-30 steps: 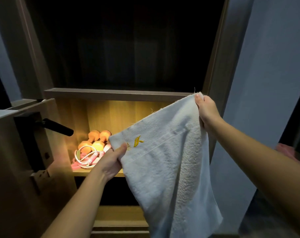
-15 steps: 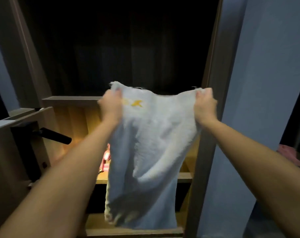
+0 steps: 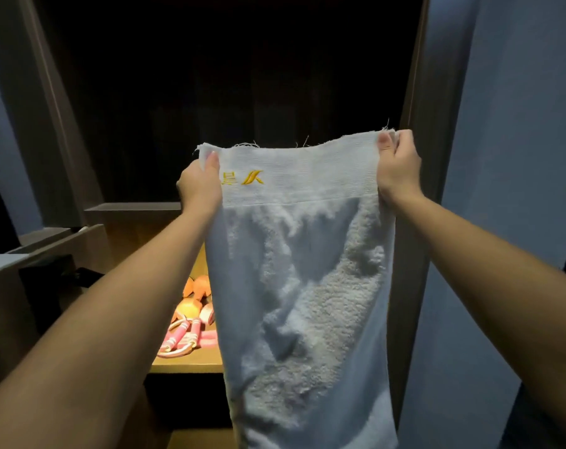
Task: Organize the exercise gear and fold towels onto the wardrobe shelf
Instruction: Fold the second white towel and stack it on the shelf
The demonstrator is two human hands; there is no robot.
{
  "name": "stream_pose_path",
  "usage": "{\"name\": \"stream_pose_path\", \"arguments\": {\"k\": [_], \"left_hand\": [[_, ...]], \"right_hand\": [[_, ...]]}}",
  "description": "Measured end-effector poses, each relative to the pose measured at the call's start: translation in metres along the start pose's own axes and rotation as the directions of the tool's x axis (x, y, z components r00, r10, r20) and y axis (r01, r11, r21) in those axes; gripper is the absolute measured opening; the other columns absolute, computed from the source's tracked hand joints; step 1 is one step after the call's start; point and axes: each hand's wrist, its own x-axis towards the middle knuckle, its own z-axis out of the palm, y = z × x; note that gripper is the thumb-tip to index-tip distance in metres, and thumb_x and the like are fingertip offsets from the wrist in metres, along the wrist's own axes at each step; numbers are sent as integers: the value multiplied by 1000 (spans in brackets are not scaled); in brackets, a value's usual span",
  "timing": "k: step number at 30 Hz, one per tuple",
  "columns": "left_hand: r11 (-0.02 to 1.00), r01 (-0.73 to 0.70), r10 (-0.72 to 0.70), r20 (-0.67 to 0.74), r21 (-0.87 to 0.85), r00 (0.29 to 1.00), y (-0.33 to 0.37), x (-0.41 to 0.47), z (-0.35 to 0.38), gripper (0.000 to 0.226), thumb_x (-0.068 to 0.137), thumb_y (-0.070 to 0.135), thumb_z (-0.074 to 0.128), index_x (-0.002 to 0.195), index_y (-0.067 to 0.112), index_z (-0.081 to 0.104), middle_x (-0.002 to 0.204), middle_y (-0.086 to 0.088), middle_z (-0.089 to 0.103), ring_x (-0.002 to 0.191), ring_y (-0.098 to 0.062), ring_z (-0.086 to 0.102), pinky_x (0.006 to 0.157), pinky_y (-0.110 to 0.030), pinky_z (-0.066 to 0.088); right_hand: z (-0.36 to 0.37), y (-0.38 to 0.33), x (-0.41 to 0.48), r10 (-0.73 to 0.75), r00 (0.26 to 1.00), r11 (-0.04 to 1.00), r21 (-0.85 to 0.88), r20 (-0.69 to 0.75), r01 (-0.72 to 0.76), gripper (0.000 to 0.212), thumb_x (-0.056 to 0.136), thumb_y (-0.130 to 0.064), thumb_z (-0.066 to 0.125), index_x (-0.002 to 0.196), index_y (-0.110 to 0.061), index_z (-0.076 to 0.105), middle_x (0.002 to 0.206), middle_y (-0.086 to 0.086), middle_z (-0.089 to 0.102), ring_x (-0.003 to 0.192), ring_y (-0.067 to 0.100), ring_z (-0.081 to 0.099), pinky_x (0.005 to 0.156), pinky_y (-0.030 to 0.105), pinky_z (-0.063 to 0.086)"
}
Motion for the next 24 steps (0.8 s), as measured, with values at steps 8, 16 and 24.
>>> {"name": "stream_pose_path", "arguments": {"k": [8,16,24], "left_hand": [[988,-134,128,82,73,988,25,19,15,40,100,42,41,70,18,51,69,6,50,62,-7,45,51,-22,30],[907,-224,165,187,356,968,-29,6,18,42,102,38,36,82,7,54,81,-12,55,78,-31,51,60,-34,29],[972,-136,108,154,191,982,-37,-2,8,42,101,44,39,90,9,59,92,-9,62,87,-29,58,69,-40,44]], "right_hand": [[2,8,24,22,997,996,-89,73,-16,24,104,-39,38,95,-18,45,80,-10,47,70,0,44,52,14,34],[10,62,4,173,968,948,-299,182,-113,24,103,-41,37,100,-18,43,82,-7,45,71,7,44,54,29,30],[12,61,-9,119,986,976,-196,113,-95,23,104,-39,37,98,-17,43,82,-11,48,72,2,45,53,24,30]]}}
